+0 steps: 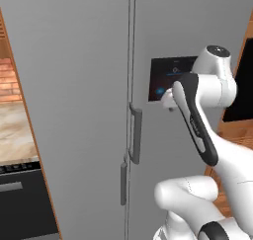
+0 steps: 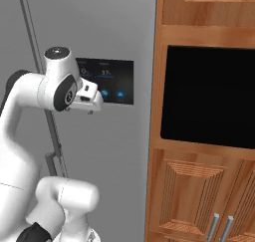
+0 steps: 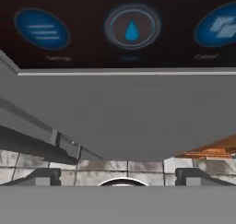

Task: Retrieve the peach and banana from the fridge and place them into the bowl on the dining table.

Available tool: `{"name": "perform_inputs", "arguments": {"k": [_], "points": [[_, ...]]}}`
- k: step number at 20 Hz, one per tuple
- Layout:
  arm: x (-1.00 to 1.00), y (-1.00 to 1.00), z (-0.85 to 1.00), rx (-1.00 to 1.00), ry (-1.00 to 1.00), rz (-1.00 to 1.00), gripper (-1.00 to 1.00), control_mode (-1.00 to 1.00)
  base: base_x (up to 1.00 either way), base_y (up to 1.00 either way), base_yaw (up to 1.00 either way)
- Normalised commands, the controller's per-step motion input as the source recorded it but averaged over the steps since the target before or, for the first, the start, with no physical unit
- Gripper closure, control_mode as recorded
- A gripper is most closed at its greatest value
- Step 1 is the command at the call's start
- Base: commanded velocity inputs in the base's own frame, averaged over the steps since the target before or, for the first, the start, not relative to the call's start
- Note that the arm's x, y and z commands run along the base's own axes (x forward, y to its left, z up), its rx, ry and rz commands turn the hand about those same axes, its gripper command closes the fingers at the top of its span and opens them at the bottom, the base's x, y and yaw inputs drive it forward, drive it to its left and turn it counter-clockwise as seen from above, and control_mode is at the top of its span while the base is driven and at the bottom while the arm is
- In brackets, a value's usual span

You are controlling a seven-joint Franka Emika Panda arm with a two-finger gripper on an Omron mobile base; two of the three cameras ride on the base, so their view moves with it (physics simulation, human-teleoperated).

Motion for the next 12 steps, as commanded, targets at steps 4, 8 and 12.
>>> {"name": "perform_inputs", "arguments": {"k": [4,8,12], "points": [[-0.68,0.0,-0.25,0.0,-0.22,0.0,-1.0,-1.0,0.0,0.0,0.0],[-0.28,0.0,-0.24,0.0,-0.08,0.0,-1.0,1.0,-0.09,0.0,0.0],[0.0,0.0,0.0,0.0,0.0,0.0,-1.0,1.0,-0.51,0.0,0.0]]}}
